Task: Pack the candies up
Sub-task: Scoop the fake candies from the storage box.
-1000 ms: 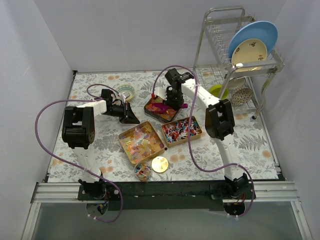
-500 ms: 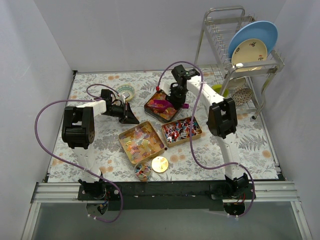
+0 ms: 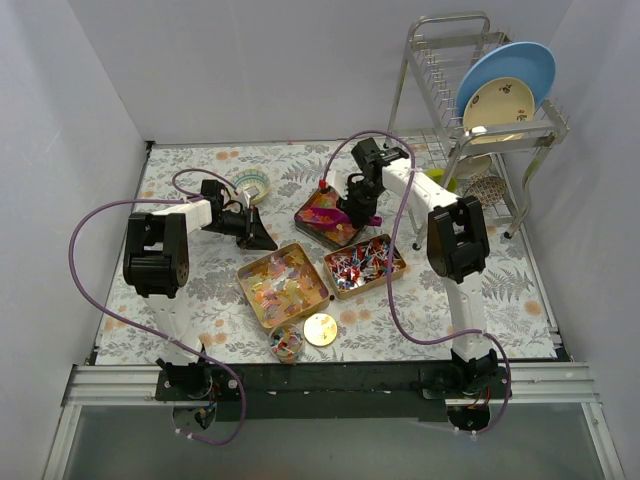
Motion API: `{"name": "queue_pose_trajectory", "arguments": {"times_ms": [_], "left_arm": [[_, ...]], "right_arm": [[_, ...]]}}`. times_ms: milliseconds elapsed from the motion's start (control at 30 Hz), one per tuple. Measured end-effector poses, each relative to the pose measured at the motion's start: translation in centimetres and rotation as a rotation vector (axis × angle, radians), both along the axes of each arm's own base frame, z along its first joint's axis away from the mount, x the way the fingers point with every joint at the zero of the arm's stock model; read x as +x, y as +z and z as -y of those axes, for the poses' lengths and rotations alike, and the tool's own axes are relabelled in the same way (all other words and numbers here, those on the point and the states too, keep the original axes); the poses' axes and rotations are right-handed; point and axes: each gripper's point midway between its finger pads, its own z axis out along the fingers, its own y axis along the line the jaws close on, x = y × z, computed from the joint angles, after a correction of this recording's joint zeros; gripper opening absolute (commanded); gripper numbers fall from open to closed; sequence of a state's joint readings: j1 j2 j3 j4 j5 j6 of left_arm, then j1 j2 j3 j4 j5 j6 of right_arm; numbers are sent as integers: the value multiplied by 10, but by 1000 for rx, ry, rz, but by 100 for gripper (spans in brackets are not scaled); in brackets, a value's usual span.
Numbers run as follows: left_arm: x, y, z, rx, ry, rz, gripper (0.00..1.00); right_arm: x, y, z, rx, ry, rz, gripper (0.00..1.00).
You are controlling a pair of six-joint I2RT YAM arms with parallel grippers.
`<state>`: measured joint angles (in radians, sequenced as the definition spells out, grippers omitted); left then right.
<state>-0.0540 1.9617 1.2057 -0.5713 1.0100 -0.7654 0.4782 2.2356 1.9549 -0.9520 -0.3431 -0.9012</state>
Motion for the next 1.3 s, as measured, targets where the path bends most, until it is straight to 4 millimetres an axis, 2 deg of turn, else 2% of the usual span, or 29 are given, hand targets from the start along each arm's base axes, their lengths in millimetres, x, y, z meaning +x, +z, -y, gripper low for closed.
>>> {"name": "queue_pose_trajectory", "arguments": {"times_ms": [300,633,967,1133,1300], "left_arm": [[-1,-2,-1,9,-3,0,2],[-8,-5,-5,34,-19,-11,2],[-6,-2,-9,41,-22,-3,2],[-5,-2,-11,49,-27,4,2],[-3,-2,-15,55,-21,13,4]], "right_arm": [[0,1,11,72,-33,-6,1],[-2,5,5,145,-30,25,1],[-8,9,6,180,-44,69,1],[-10,26,4,240,-90,132,1],[-20,65,0,315,-108,217,1]]}}
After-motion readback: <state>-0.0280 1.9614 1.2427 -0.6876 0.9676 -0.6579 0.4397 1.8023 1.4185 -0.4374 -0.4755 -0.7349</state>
